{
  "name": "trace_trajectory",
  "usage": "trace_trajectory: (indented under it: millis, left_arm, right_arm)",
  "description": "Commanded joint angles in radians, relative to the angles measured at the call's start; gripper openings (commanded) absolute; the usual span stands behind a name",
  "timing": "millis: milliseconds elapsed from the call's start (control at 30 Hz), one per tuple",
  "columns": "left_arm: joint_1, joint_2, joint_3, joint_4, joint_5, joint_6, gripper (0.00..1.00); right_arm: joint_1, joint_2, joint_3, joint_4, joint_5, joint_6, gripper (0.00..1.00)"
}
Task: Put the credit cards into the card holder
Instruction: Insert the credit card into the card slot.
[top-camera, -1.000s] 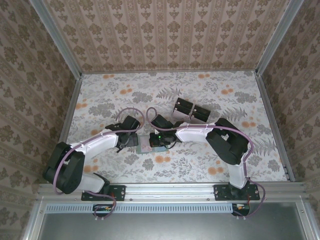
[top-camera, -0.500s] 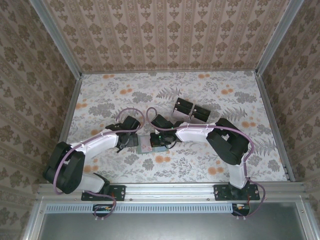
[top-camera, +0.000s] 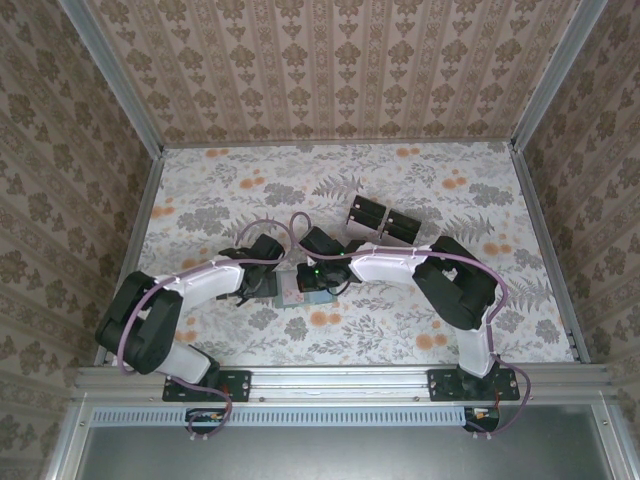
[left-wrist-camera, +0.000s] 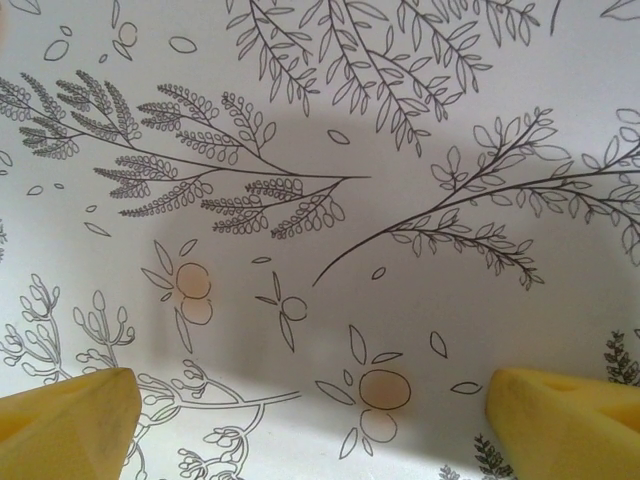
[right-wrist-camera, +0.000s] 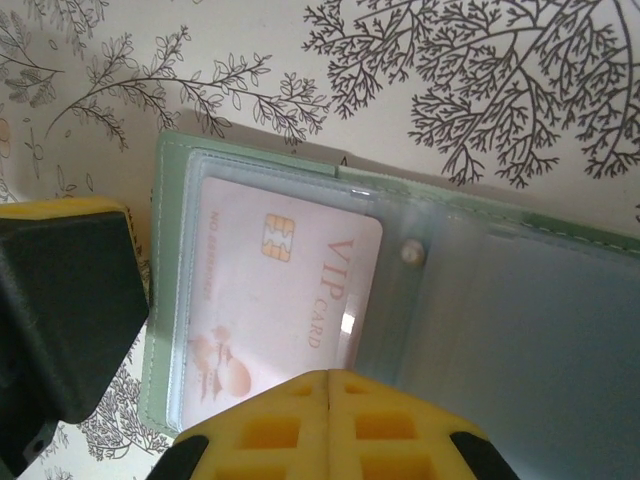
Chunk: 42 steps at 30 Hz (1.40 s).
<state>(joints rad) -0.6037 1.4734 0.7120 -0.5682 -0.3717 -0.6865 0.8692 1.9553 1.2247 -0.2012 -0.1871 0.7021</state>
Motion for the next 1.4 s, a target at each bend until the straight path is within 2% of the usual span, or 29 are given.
trace_trajectory:
  millis: [0,700,1367]
  left_arm:
    - [-0.008,0.036,0.000,-0.015,-0.012,-0.015,1.00]
    - [-0.022,0.062,-0.013,0.014,0.008,-0.019,1.00]
    - [-0.024,0.047,-0.003,0.004,0.009,-0.012,1.00]
  right_arm:
    - [0.008,0.016,0.027,-0.051,0.031,-0.024,0.03]
    - [0.020,0.056,0.067,-0.069,0.014,-0.031,0.03]
    - [0.028,0.059,0.062,0.011,-0.059,0.001,0.03]
